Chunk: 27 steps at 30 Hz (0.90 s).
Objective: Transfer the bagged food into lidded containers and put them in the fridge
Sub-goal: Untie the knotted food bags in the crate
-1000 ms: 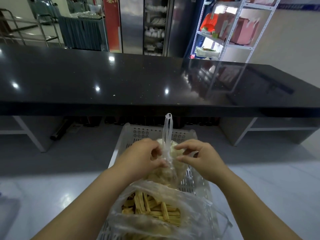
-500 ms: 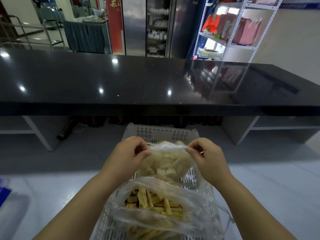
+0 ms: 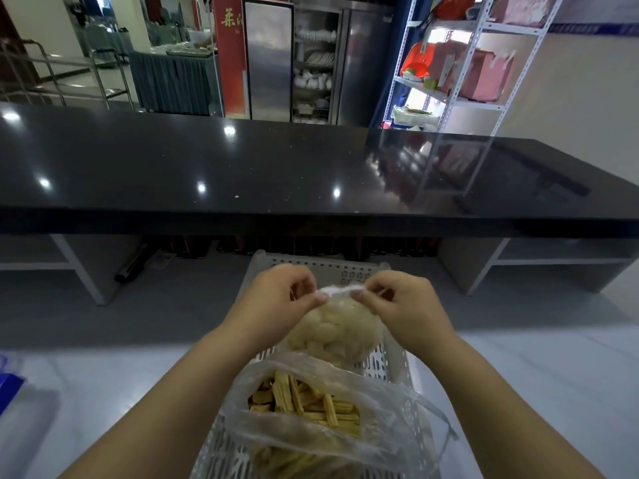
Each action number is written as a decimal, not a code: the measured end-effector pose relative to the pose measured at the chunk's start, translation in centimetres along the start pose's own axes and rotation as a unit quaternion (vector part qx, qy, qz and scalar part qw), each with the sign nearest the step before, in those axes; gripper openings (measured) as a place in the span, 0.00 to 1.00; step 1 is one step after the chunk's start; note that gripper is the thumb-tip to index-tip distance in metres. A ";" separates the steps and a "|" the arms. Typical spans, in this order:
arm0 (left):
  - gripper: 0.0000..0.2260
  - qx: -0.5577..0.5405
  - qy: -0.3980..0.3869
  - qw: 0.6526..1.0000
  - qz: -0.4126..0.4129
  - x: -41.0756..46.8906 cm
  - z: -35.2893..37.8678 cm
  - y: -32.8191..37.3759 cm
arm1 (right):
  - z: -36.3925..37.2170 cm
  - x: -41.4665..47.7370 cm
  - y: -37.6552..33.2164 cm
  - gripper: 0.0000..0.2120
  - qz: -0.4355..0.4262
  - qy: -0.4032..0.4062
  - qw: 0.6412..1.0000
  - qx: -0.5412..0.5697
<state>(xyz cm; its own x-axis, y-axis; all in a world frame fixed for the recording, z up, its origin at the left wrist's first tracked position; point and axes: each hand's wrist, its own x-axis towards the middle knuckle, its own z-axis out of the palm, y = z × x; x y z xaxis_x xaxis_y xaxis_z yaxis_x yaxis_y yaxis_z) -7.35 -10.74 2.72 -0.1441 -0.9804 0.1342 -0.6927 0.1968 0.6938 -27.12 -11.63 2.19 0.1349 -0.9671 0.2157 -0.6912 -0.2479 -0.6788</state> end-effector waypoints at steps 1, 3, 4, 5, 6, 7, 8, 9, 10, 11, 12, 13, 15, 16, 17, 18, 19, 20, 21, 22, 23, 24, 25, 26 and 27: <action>0.07 -0.032 0.021 0.999 -0.006 -0.2 -0.2 -0.1 | -0.2 -0.2 0.2 0.08 0.023 0.032 0.998 0.055; 0.06 -0.082 0.067 0.994 -0.026 -0.6 -0.6 -0.5 | -0.4 -0.6 0.5 0.08 0.070 0.098 0.981 0.150; 0.06 -0.096 0.084 0.991 -0.035 -0.7 -0.7 -0.7 | -0.5 -0.7 0.6 0.08 0.093 0.124 0.970 0.185; 0.06 -0.101 0.095 0.990 -0.041 -0.9 -0.8 -0.9 | -0.5 -0.9 0.6 0.08 0.110 0.138 0.962 0.210; 0.06 -0.101 0.096 0.989 -0.046 -1.0 -0.9 -0.8 | -0.5 -1.0 0.5 0.08 0.122 0.139 0.956 0.230; 0.06 -0.103 0.087 0.990 -0.048 -1.0 -1.0 -0.7 | -0.7 -1.0 0.2 0.08 0.128 0.129 0.950 0.253; 0.06 -0.108 0.069 0.991 -0.050 -1.0 -1.0 -0.5 | -0.9 -1.0 -0.1 0.08 0.133 0.113 0.943 0.284; 0.06 -0.108 0.046 0.992 -0.049 -1.0 -1.1 -0.2 | -1.2 -1.0 -0.5 0.08 0.137 0.097 0.934 0.316; 0.06 -0.094 0.023 0.994 -0.044 -1.1 -1.1 0.2 | -1.6 -0.9 -0.9 0.09 0.141 0.085 0.926 0.340; 0.04 -0.066 0.003 0.997 -0.034 -1.0 -1.2 0.6 | -2.1 -0.9 -1.3 0.11 0.142 0.079 0.921 0.354; 0.02 -0.036 -0.013 0.999 -0.023 -1.0 -1.2 1.1 | -2.5 -0.9 -1.5 0.13 0.140 0.075 0.919 0.361; 0.02 -0.013 -0.022 1.000 -0.011 -0.9 -1.2 1.5 | -2.9 -0.9 -1.8 0.14 0.136 0.074 0.917 0.367; 0.06 -0.002 -0.016 1.000 -0.001 -0.6 -1.2 2.0 | -3.4 -1.0 -2.0 0.17 0.134 0.077 0.909 0.386; 0.08 -0.025 0.000 1.000 -0.009 -0.5 -1.2 2.1 | -3.5 -1.0 -1.9 0.17 0.137 0.078 0.903 0.400; 0.08 -0.062 0.020 0.998 -0.023 -0.4 -1.2 2.1 | -3.6 -1.0 -1.8 0.17 0.140 0.077 0.897 0.411; 0.07 -0.102 0.038 0.993 -0.040 -0.3 -1.2 1.9 | -3.7 -0.9 -1.6 0.17 0.142 0.074 0.896 0.415; 0.07 -0.137 0.052 0.987 -0.057 -0.3 -1.2 1.7 | -3.7 -1.0 -1.5 0.16 0.142 0.066 0.898 0.412; 0.06 -0.169 0.063 0.981 -0.075 -0.4 -1.1 1.4 | -3.7 -1.0 -1.3 0.14 0.141 0.054 0.903 0.402; 0.05 -0.197 0.069 0.974 -0.090 -0.5 -1.1 1.1 | -3.7 -1.1 -1.4 0.12 0.138 0.041 0.912 0.383; 0.06 -0.221 0.072 0.967 -0.101 -0.4 -1.0 0.8 | -3.6 -1.2 -1.4 0.09 0.134 0.029 0.925 0.355; 0.07 -0.239 0.071 0.962 -0.113 -0.4 -1.0 0.7 | -3.4 -1.2 -1.4 0.08 0.127 0.017 0.941 0.313; 0.08 -0.253 0.068 0.957 -0.125 -0.3 -0.8 0.8 | -3.2 -1.2 -1.5 0.09 0.121 0.006 0.960 0.253; 0.08 -0.271 0.063 0.951 -0.136 -0.2 -0.7 1.0 | -3.1 -1.1 -1.6 0.12 0.116 -0.006 0.977 0.180; 0.08 -0.298 0.061 0.941 -0.150 -0.1 -0.6 1.2 | -2.9 -1.1 -1.7 0.14 0.113 -0.015 0.988 0.100; 0.09 -0.333 0.065 0.927 -0.163 0.0 -0.6 1.5 | -2.9 -1.0 -1.9 0.15 0.109 -0.023 0.993 0.023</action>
<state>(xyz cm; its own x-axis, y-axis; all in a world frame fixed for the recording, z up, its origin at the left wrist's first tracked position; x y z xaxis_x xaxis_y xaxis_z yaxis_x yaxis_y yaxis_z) -8.00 -10.42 4.19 0.1131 -0.9880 -0.1051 -0.0892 -0.1154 0.9893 -27.96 -10.00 5.28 0.0177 -0.9994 0.0284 -0.6744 -0.0329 -0.7376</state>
